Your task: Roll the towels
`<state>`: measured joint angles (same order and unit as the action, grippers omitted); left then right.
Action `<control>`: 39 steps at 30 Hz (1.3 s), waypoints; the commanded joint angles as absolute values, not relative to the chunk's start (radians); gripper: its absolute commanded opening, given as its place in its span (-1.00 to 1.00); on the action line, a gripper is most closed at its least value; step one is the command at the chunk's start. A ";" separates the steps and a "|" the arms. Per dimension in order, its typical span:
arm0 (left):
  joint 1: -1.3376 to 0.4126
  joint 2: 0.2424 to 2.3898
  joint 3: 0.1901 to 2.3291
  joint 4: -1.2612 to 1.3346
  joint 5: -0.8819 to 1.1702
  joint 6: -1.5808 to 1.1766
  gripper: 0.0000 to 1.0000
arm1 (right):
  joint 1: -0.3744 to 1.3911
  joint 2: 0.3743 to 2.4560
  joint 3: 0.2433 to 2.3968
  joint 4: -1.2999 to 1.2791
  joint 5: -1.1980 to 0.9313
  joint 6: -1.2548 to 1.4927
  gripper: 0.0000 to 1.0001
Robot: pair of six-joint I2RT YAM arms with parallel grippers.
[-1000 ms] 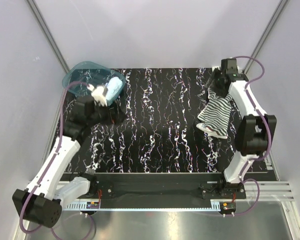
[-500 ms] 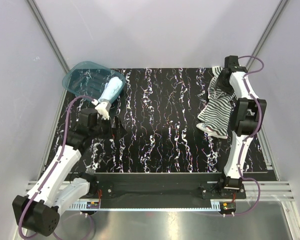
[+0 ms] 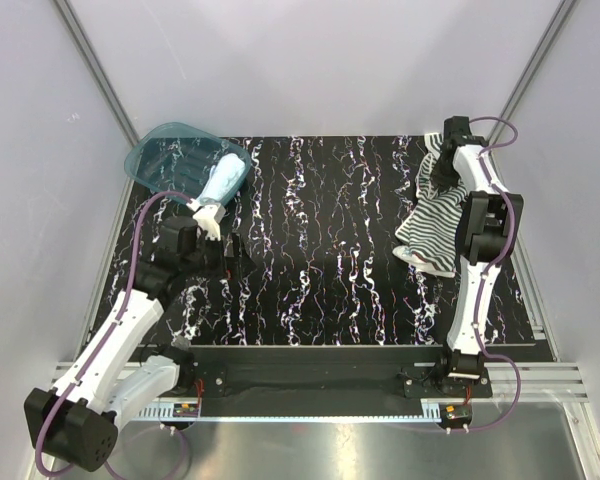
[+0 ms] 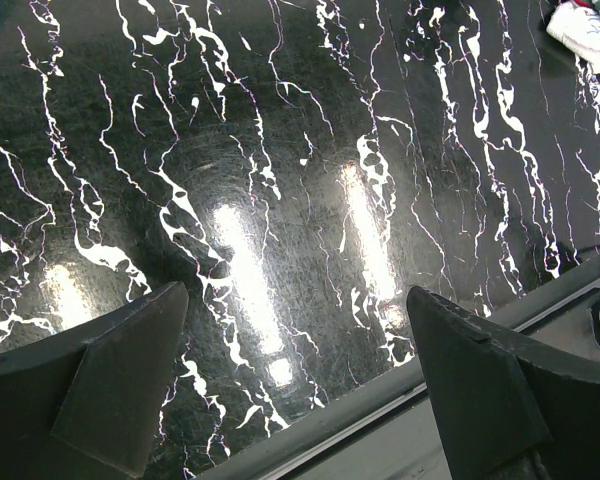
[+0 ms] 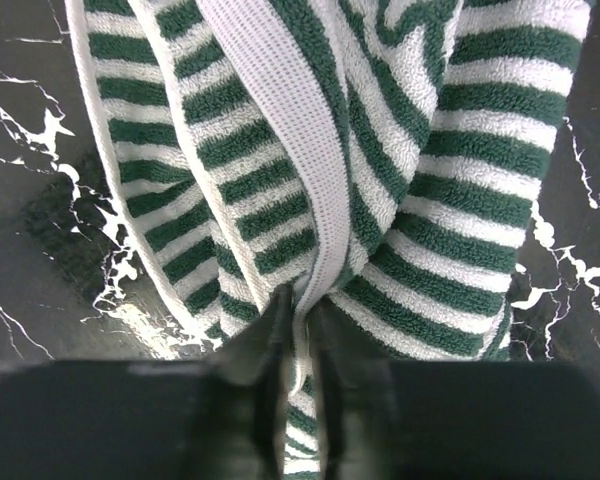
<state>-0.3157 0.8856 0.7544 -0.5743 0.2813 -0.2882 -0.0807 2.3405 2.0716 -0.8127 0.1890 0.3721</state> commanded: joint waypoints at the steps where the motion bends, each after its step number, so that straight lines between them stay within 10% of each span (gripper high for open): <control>1: -0.322 0.881 0.764 -0.538 0.299 -0.275 0.98 | -0.081 2.319 2.072 -0.787 0.170 0.370 -0.82; 14: -0.327 0.836 0.758 -0.526 0.279 -0.293 0.98 | -0.005 2.031 2.035 -0.739 -0.277 0.391 -1.00; 23: -0.328 0.796 0.762 -0.532 0.236 -0.288 0.98 | 0.095 1.759 2.460 -0.841 -0.607 0.531 -1.00; 39: -0.585 0.923 0.779 -0.433 0.206 -0.354 0.98 | -0.031 1.453 1.832 -0.977 -0.035 0.428 -1.00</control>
<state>-0.4690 0.8848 0.7544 -0.5182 0.2508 -0.3172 -0.0292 1.3663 1.8729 -0.9096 -0.1555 0.4511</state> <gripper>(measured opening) 0.984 0.018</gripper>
